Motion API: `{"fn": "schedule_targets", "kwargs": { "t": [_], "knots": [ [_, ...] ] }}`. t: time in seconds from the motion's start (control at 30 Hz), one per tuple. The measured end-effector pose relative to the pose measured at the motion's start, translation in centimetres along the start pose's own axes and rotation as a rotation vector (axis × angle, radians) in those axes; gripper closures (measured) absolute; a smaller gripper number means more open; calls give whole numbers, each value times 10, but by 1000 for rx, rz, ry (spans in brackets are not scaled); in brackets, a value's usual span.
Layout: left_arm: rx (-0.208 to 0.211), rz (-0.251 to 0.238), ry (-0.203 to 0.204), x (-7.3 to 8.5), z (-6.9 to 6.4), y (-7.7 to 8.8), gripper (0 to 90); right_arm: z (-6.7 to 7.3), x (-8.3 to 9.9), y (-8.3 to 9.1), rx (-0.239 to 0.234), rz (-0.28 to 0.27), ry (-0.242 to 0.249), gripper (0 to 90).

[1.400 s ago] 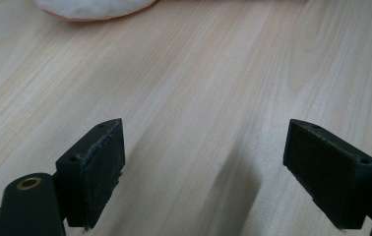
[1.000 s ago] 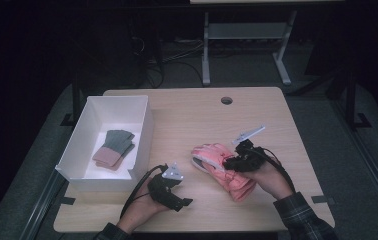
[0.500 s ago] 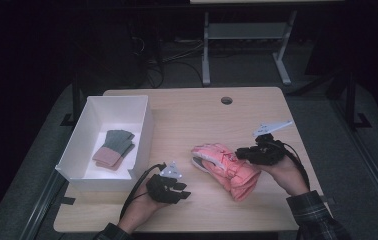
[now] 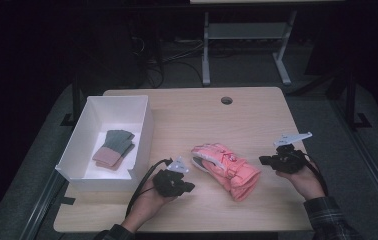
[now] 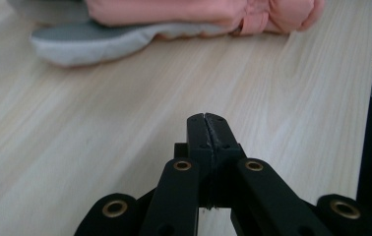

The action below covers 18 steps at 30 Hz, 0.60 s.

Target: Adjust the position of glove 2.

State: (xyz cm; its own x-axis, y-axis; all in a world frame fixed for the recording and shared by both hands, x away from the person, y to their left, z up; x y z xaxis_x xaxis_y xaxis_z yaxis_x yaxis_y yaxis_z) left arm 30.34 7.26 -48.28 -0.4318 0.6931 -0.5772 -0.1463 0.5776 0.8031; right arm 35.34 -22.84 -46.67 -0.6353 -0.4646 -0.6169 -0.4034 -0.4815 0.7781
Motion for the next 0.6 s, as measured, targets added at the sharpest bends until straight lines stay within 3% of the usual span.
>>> {"fn": "schedule_targets", "kwargs": {
  "t": [0.2,0.4,0.43,0.6],
  "knots": [
    [10,10,14,-14,1,-18,897,6,15,-10,-25,24,33,899],
    [19,5,14,-32,3,-31,897,6,24,-21,-44,37,33,898],
    [20,-1,13,-39,4,-36,897,10,26,-24,-83,39,23,898],
    [10,2,-1,-50,10,-42,897,20,27,-30,-112,57,60,899]
  ]
}}
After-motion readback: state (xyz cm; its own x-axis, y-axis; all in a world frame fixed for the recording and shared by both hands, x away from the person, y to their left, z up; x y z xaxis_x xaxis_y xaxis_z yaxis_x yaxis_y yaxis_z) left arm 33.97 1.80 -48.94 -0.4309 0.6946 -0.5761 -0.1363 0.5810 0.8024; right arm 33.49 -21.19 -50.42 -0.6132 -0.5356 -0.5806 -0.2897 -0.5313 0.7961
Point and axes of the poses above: each handheld gripper's, and its own axes: y roughly backward along the jaws, x roughly out of its underside, z roughly to its left, the point moved 6 cm from there along -y, roughly forward along the jaws, and after that the axes turned 4 degrees about z, right-handed, at the moved point
